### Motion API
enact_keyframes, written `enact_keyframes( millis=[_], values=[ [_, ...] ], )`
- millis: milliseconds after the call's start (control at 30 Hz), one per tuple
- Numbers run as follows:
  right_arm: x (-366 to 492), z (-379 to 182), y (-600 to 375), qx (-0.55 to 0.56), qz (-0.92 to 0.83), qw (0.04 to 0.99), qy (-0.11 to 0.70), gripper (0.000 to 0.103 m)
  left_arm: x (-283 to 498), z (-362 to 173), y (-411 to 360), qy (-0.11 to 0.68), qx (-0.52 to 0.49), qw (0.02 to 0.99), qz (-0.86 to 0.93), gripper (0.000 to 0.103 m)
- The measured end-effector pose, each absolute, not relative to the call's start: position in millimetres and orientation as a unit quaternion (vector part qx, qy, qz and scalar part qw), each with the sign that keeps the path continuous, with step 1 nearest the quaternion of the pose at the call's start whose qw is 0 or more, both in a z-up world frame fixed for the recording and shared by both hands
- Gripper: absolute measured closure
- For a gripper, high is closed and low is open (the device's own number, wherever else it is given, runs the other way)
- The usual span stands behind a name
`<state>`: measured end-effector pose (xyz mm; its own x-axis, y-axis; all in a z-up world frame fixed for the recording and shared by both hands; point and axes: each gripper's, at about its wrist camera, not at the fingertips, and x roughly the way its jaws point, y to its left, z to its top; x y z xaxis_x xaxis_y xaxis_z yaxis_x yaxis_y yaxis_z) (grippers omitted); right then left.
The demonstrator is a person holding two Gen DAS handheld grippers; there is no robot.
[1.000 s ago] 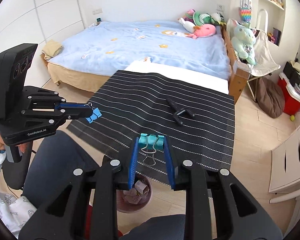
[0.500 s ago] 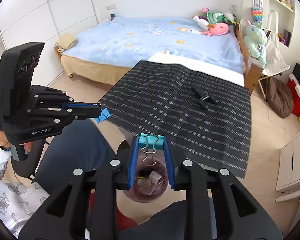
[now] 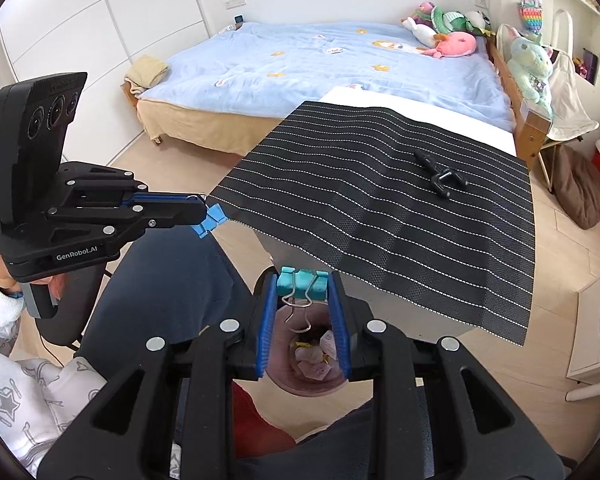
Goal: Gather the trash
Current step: 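Carry the teal and blue binder clips over the pink wastebasket with both grippers, then open the right gripper over the basket while the left gripper opens, dropping both clips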
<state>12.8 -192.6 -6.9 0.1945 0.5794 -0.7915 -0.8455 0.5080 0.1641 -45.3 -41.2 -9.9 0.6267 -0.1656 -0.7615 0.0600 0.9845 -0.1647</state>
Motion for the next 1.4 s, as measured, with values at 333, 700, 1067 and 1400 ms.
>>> enact_keyframes(
  millis=[333,700,1067,1400],
  values=[
    [19.4,-5.6,-201.9,-0.131,0.455,0.769,0.429,0.008,-45.2,-10.9,-45.0,0.431,-0.063,0.897,-0.071,0.1],
    [27.7,-4.6,-214.1,-0.125,0.422,0.786,0.434,0.005,-44.4,-12.5,-51.4,0.436,-0.059,0.894,-0.082,0.1],
    [35.8,-2.6,-227.6,-0.116,0.403,0.799,0.431,0.004,-41.2,-18.7,-61.7,0.447,-0.049,0.888,-0.094,0.1],
    [40.3,-3.5,-233.6,-0.108,0.398,0.801,0.434,0.004,-39.7,-22.2,-68.4,0.453,-0.045,0.884,-0.105,0.1]
  ],
)
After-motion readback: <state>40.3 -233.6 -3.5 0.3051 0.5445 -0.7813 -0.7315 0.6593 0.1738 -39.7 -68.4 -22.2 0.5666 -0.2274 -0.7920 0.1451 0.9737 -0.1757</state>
